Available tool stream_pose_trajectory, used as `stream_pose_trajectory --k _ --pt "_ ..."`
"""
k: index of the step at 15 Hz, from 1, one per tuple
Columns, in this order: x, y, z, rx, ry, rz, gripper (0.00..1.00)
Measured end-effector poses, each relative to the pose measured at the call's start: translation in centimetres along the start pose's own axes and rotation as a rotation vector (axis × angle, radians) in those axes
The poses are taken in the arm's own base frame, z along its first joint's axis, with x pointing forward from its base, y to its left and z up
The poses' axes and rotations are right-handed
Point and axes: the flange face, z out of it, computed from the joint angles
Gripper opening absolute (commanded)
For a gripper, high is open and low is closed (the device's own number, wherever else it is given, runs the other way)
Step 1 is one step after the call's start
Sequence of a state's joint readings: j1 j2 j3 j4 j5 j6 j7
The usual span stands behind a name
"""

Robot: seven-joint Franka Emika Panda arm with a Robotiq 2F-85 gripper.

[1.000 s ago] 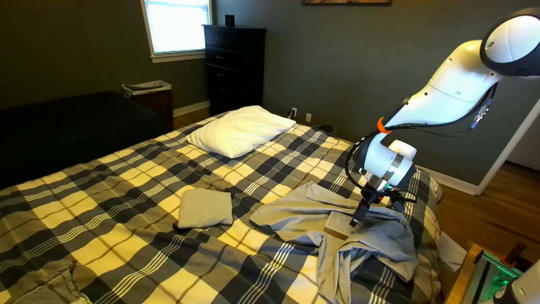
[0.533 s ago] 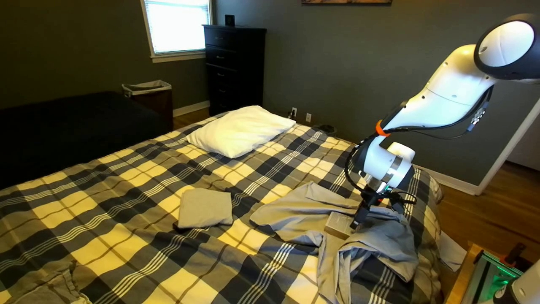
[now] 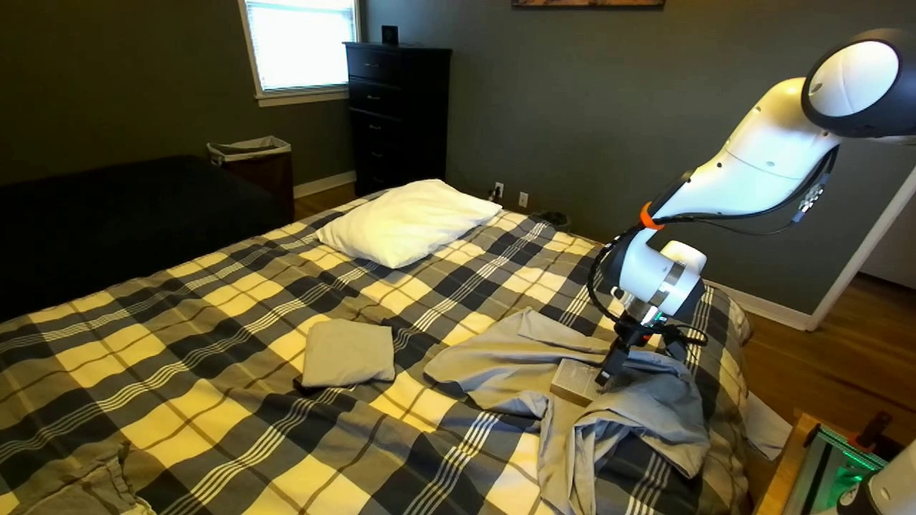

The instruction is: Remove the book from the grey cloth and put it on the bed

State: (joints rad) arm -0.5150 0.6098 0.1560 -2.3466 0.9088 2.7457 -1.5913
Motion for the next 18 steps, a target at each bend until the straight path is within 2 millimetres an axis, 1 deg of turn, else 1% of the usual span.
stream_pose_trajectory --k 1,2,6,9,10,12,14,15,18 --pt "0.3 0.3 0.1 0.006 0.006 -0.013 0.94" --pt "0.6 0.6 0.3 0.014 0.012 -0.025 0.91" --pt "1.8 1.8 1.6 0.078 0.031 -0.043 0.96" --pt "2.2 1.5 3.1 0.132 0.022 -0.057 0.97" --pt "2.4 1.2 3.5 0.144 0.013 -0.067 0.73" --pt "2.7 0.5 4.3 0.17 -0.009 -0.094 0.71" --pt "3.0 0.2 4.4 0.171 -0.025 -0.117 0.57" --pt "3.1 0.3 4.4 0.169 -0.027 -0.123 0.48" --pt "3.3 0.6 3.5 0.174 -0.017 -0.124 0.3"
